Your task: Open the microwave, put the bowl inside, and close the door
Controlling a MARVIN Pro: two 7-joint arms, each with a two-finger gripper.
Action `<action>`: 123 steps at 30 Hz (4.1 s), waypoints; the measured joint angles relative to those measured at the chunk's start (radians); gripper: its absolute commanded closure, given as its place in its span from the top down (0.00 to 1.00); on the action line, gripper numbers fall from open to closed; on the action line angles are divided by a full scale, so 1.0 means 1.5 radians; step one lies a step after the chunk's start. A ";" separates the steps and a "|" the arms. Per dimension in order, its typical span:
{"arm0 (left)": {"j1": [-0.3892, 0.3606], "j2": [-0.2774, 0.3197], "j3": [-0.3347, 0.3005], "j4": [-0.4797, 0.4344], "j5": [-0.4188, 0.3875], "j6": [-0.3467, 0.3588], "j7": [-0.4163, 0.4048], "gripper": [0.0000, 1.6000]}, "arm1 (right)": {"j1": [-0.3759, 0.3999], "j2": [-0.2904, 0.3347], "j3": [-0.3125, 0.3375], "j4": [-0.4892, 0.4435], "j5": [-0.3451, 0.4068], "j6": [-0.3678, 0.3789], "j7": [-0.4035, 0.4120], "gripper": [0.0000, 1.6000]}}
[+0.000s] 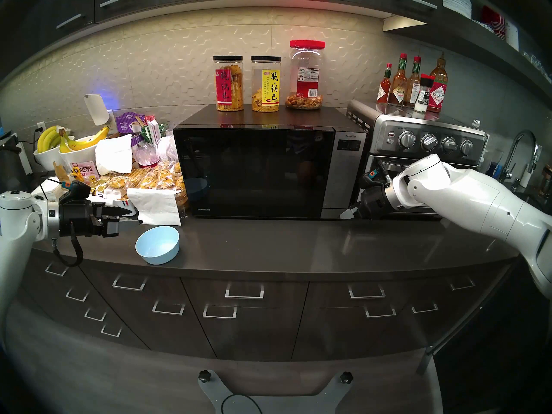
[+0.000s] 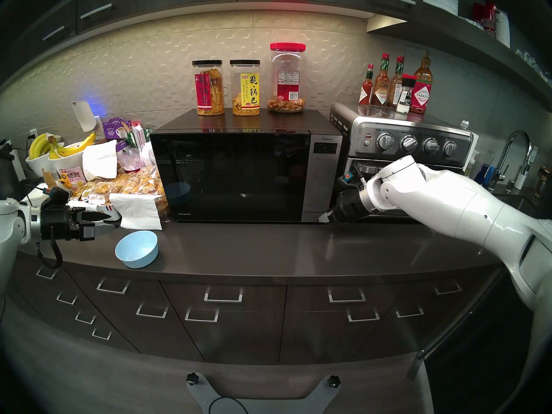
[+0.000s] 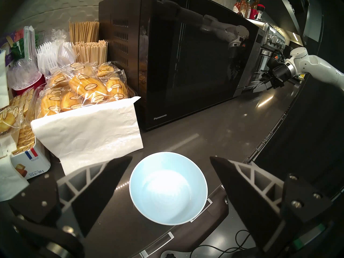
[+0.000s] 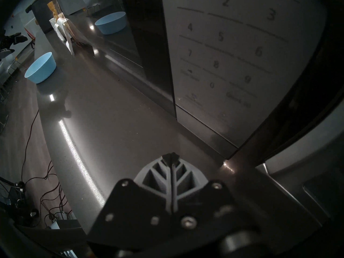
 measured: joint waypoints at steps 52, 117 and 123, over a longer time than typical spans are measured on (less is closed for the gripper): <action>0.000 0.000 0.000 0.000 0.000 0.000 0.000 1.00 | -0.072 0.001 0.042 -0.007 0.135 -0.054 -0.170 0.00; 0.000 0.000 0.000 0.000 0.000 0.000 0.000 1.00 | -0.134 -0.036 0.054 0.007 0.162 -0.171 -0.292 0.00; 0.000 0.000 0.000 0.000 0.000 0.000 0.000 1.00 | -0.136 -0.050 0.055 0.024 0.159 -0.183 -0.293 0.00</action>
